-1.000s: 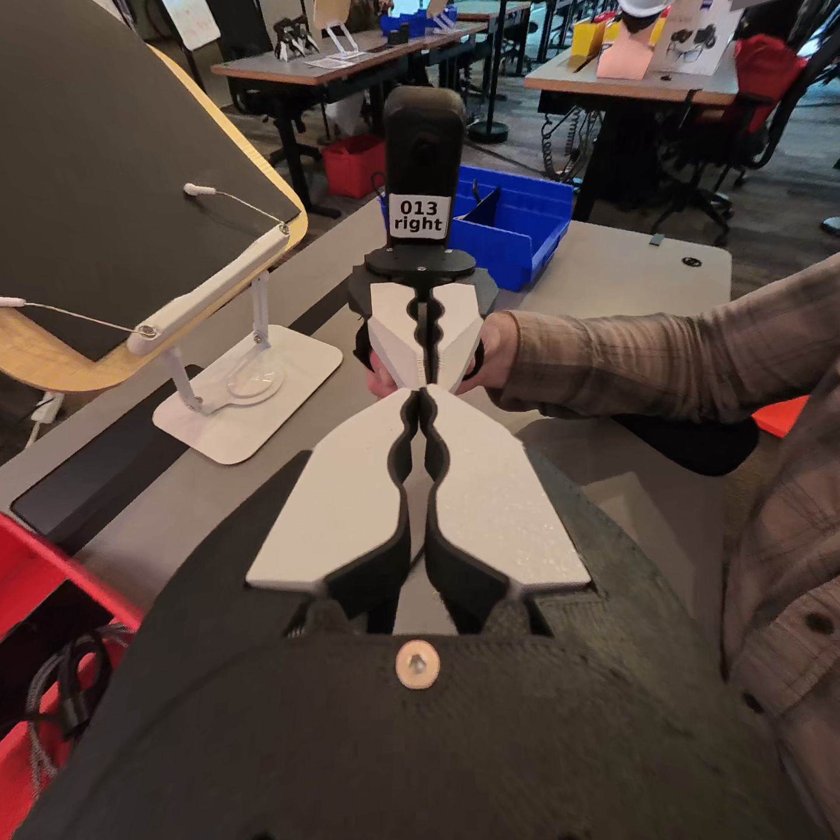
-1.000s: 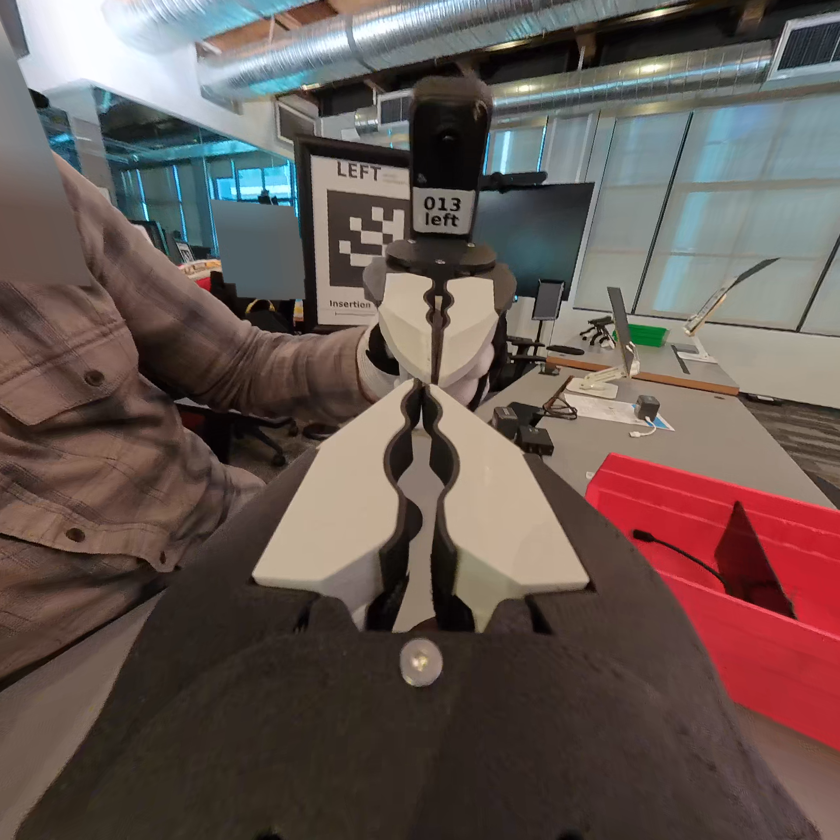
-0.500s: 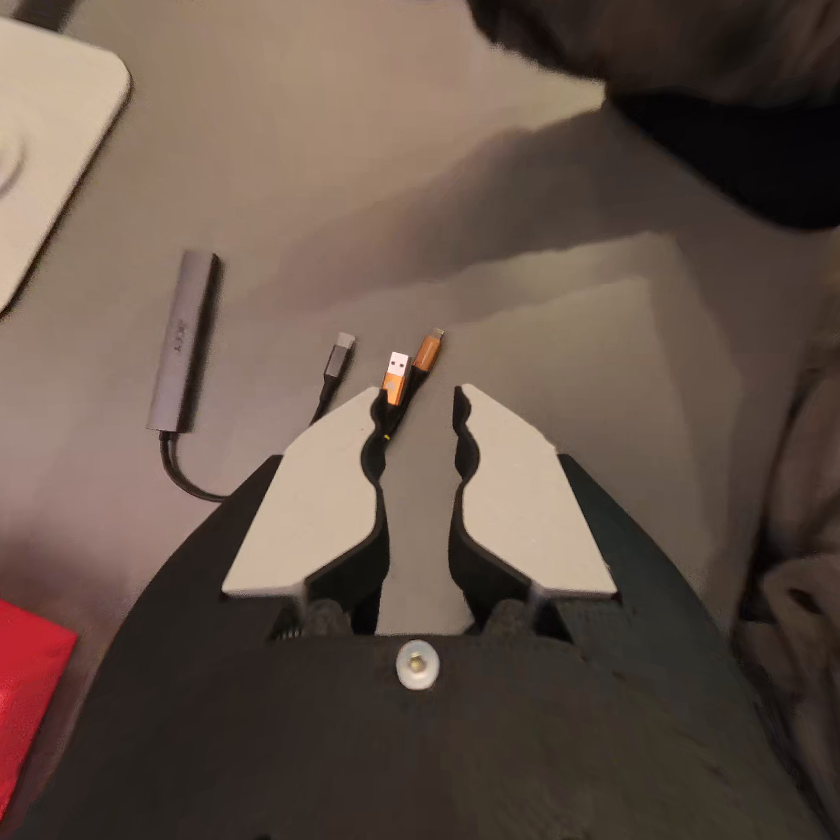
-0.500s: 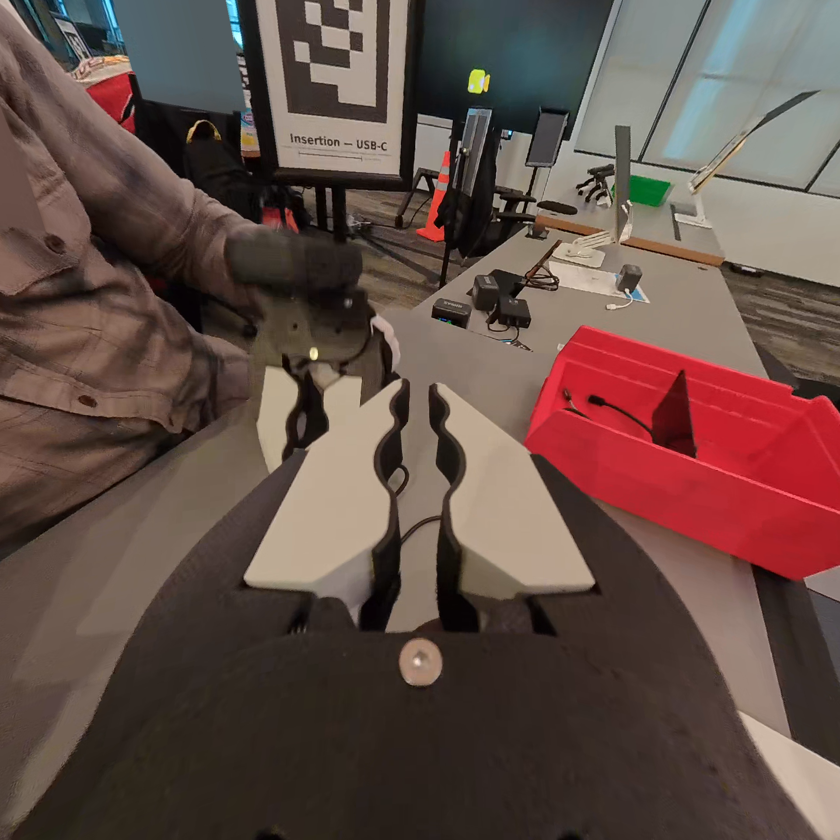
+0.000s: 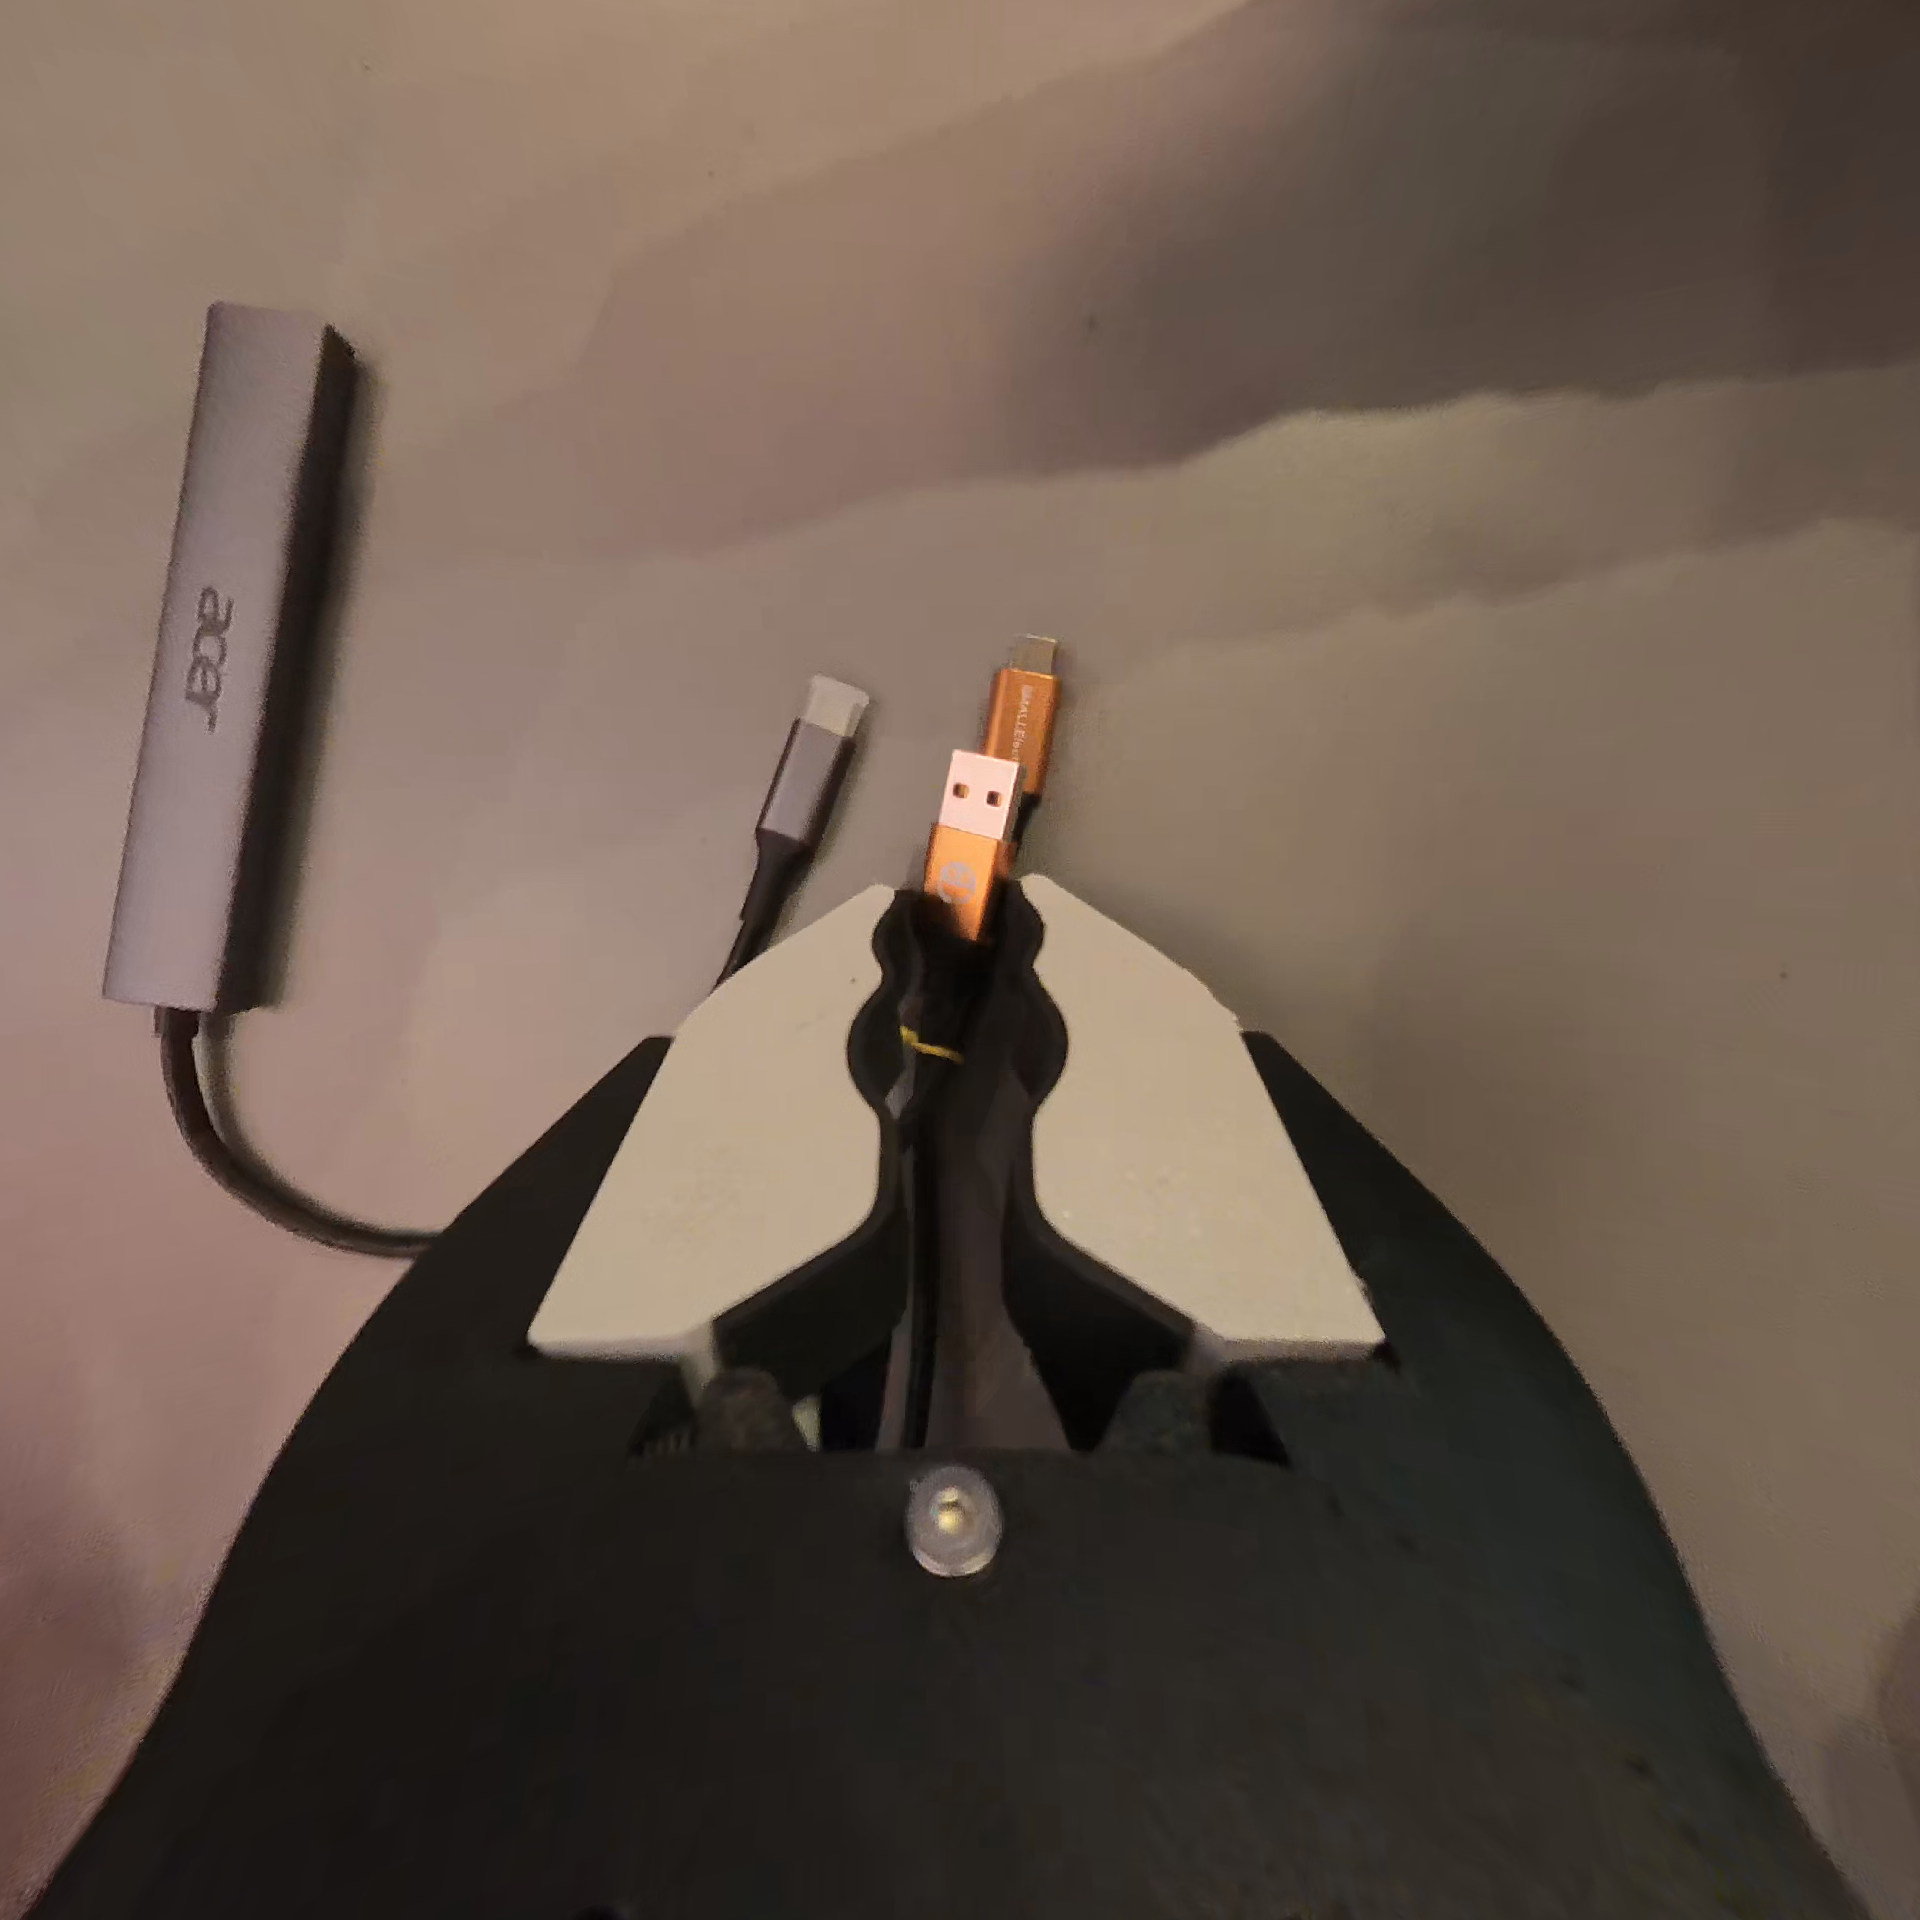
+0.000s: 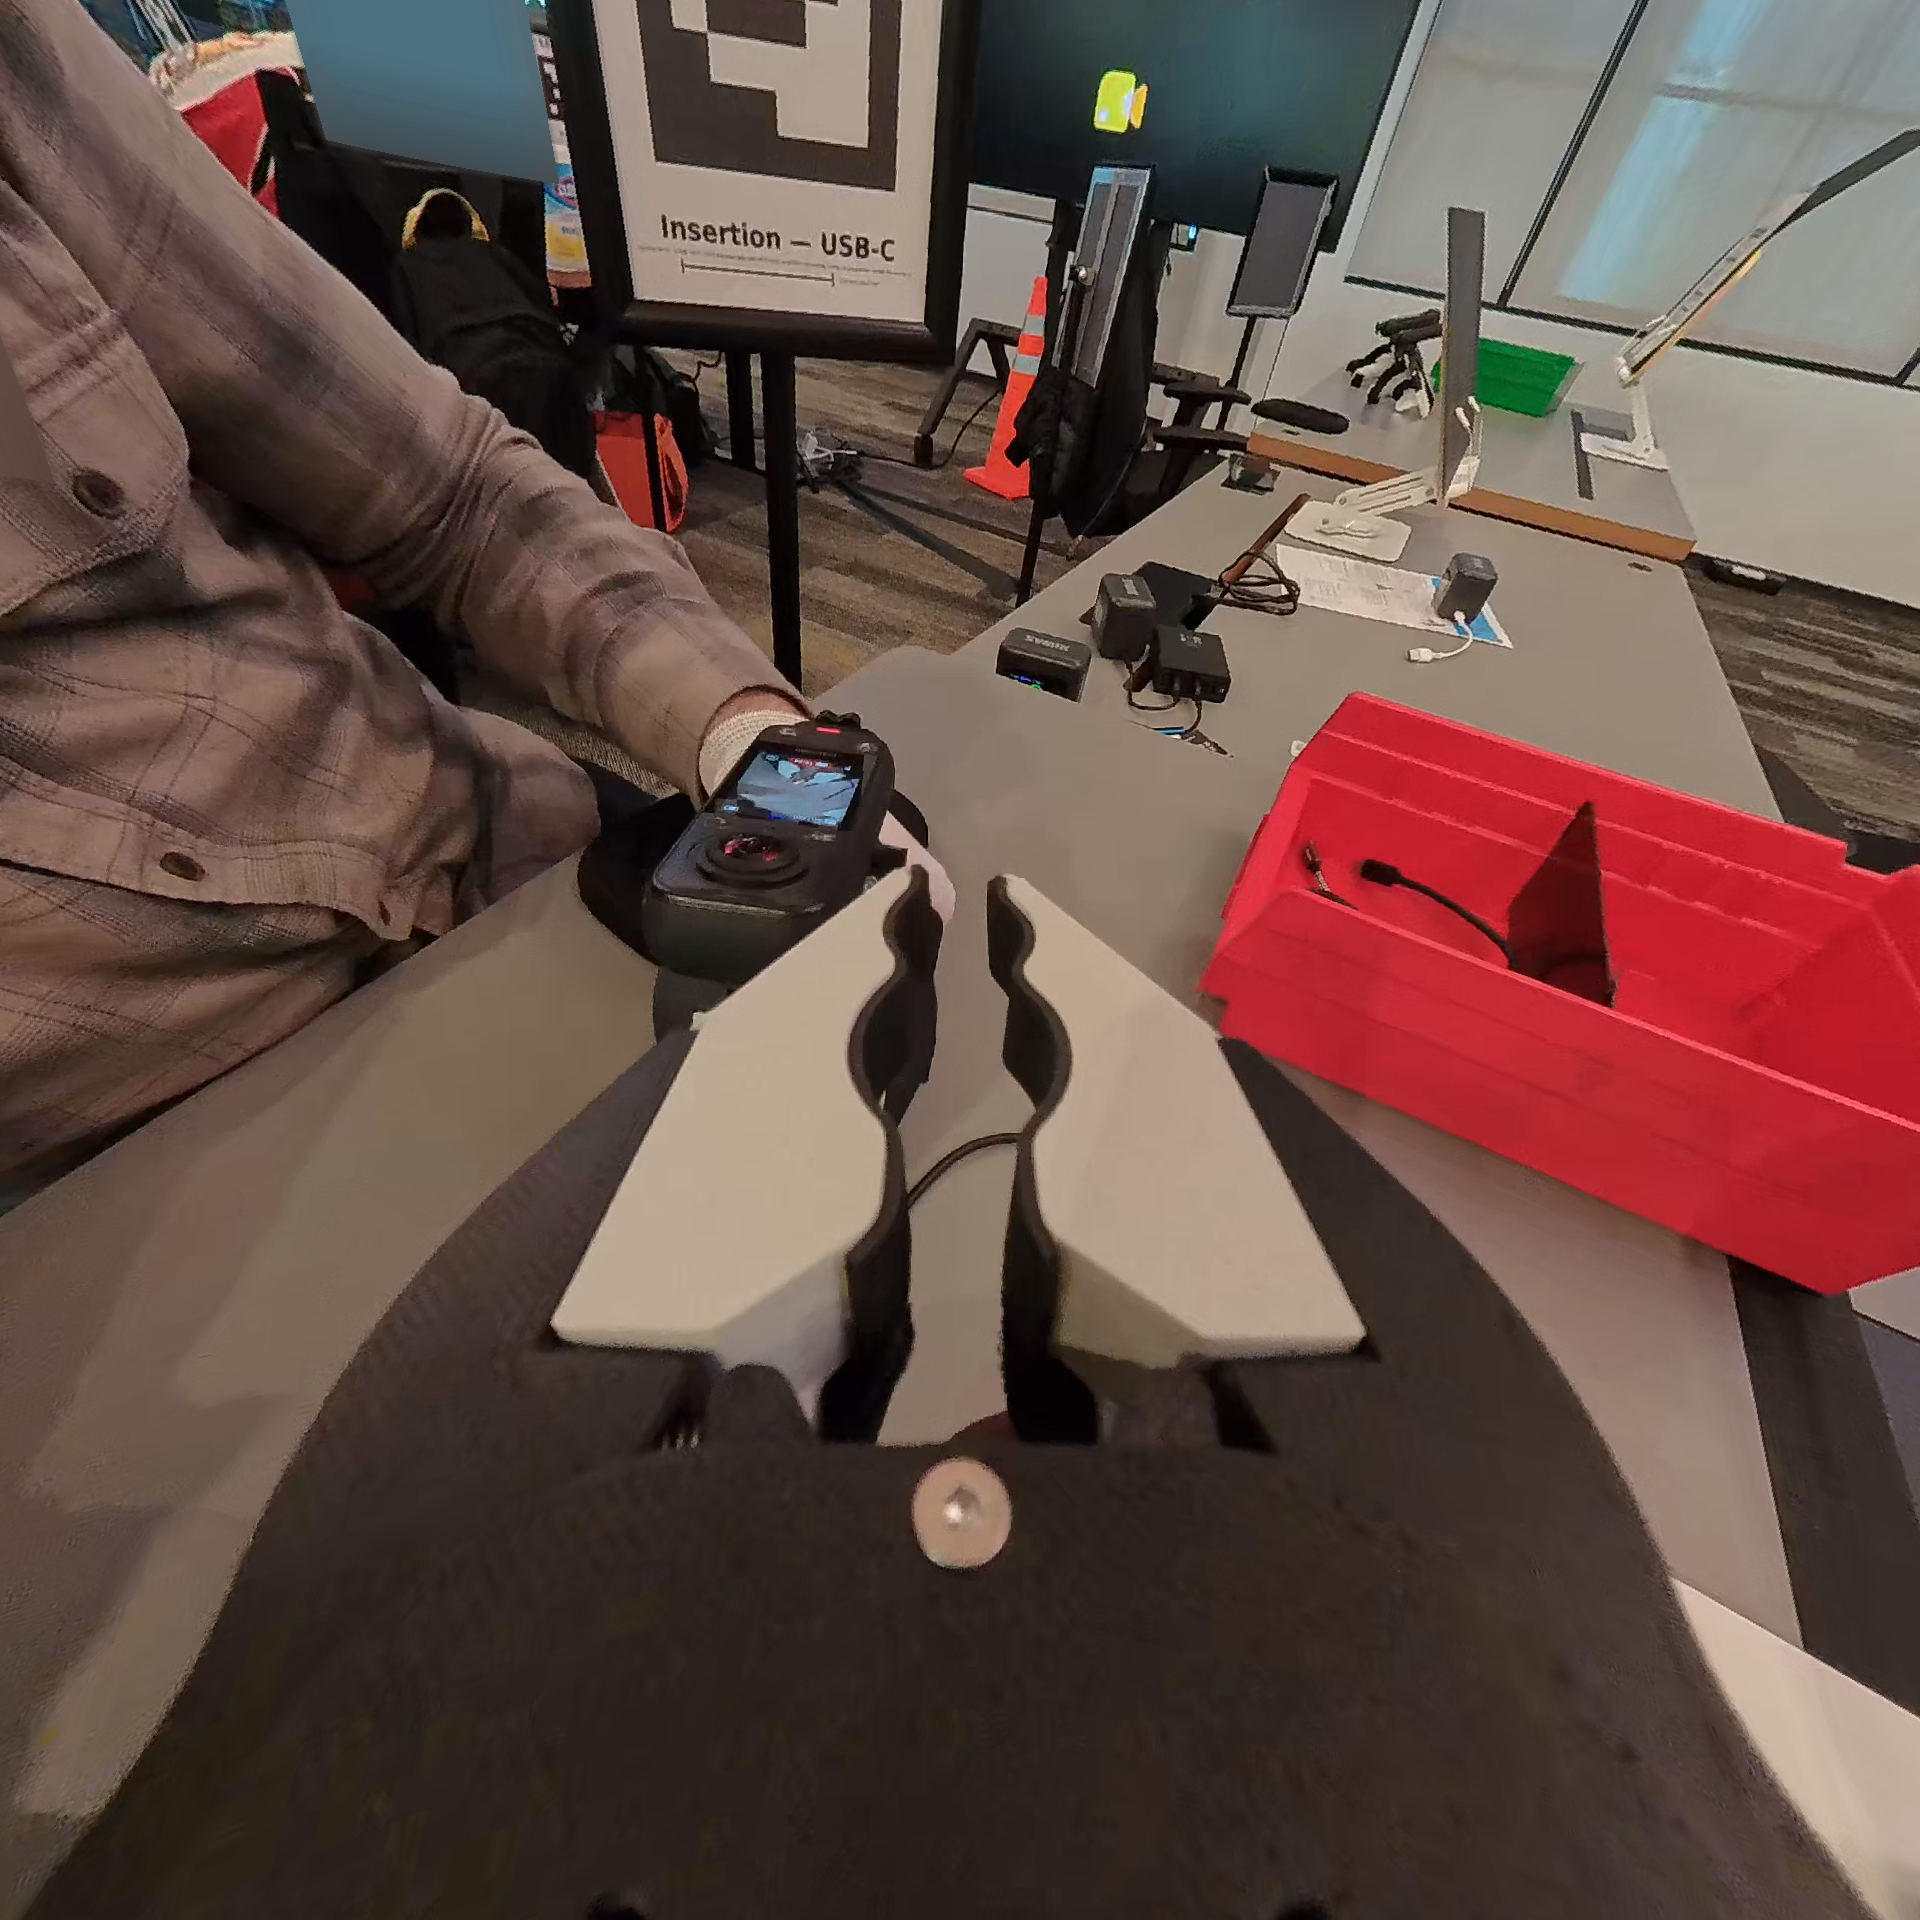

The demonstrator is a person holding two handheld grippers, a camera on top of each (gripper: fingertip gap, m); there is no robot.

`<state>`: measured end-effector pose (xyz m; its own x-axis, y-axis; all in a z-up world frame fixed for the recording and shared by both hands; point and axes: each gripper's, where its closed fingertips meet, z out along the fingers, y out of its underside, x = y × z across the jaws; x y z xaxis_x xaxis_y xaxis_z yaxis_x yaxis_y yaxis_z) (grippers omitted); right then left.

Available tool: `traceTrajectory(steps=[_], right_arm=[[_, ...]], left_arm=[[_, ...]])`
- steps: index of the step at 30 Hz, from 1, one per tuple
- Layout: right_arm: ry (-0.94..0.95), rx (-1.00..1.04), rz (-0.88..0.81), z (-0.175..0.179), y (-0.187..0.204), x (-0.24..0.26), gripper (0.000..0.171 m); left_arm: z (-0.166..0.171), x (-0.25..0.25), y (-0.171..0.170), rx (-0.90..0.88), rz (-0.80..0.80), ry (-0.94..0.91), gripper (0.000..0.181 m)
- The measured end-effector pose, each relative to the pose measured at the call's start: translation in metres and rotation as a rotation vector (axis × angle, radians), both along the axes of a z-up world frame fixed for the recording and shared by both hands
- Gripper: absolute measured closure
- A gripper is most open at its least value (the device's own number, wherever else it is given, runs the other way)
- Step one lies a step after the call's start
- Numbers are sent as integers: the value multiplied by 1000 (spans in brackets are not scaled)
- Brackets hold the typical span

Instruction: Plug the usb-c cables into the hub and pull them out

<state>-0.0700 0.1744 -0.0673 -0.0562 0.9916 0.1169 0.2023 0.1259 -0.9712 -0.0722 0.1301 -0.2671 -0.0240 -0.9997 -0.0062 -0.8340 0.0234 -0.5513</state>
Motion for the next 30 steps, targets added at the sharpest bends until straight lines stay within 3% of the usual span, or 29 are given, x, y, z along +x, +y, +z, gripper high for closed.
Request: traceTrajectory(steps=[1,6,9,14,22,25,30], right_arm=[[-2,6,-3,0,0,0,162],[-45,10,-6,-5,-1,1,149],[-76,-14,5,-13,-2,-1,136],[-148,5,24,-31,-5,-25,137],[-196,72,60,-49,-14,-65,146],[-204,91,67,-52,-16,-68,162],[-168,82,89,-43,-20,-63,162]], left_arm=[[1,-2,3,8,16,-4,166],[43,-20,20,-29,122,-134,166],[81,-45,39,74,203,-181,166],[126,-77,49,211,285,-184,166],[141,-81,38,256,278,-187,166],[146,-77,35,253,273,-206,166],[149,-73,31,259,265,-212,166]])
